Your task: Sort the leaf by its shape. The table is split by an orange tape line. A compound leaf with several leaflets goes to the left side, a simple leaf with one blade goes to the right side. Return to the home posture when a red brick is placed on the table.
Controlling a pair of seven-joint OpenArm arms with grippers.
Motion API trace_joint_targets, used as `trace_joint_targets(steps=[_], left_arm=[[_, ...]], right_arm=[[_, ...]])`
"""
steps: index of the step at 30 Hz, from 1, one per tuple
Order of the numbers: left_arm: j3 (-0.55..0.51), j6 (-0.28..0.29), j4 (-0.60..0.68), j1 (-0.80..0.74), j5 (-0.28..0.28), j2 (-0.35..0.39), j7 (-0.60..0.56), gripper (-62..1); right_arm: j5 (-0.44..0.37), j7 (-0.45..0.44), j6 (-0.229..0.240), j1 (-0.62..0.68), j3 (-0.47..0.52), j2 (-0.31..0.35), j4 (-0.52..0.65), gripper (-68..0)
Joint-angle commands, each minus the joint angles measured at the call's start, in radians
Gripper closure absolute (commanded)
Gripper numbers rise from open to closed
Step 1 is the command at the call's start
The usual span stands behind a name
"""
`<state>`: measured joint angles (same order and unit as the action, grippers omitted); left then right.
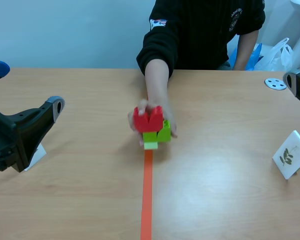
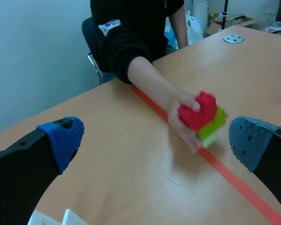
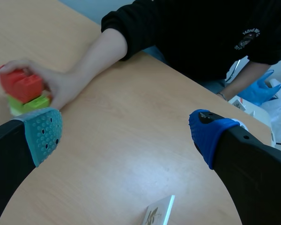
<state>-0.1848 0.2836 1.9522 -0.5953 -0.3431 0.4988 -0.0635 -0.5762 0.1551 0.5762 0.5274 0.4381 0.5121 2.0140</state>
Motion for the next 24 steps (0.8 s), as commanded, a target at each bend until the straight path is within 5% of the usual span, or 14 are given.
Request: trace_joint_targets(steps=[1,24], left_arm=[[-0.006,-0.005,0.007,0.005,-0.013,-0.005,-0.018,-62.3],[-0.006,-0.005,0.007,0.005,-0.003,-0.005,-0.022,-62.3]], right_arm=[[-0.015,-0.019,-0.007,-0.010,0.012,0.009,0.010,-55.1],[-0.014,-0.019,-0.007,-0.010,0.012,0.009,0.010,-55.1]])
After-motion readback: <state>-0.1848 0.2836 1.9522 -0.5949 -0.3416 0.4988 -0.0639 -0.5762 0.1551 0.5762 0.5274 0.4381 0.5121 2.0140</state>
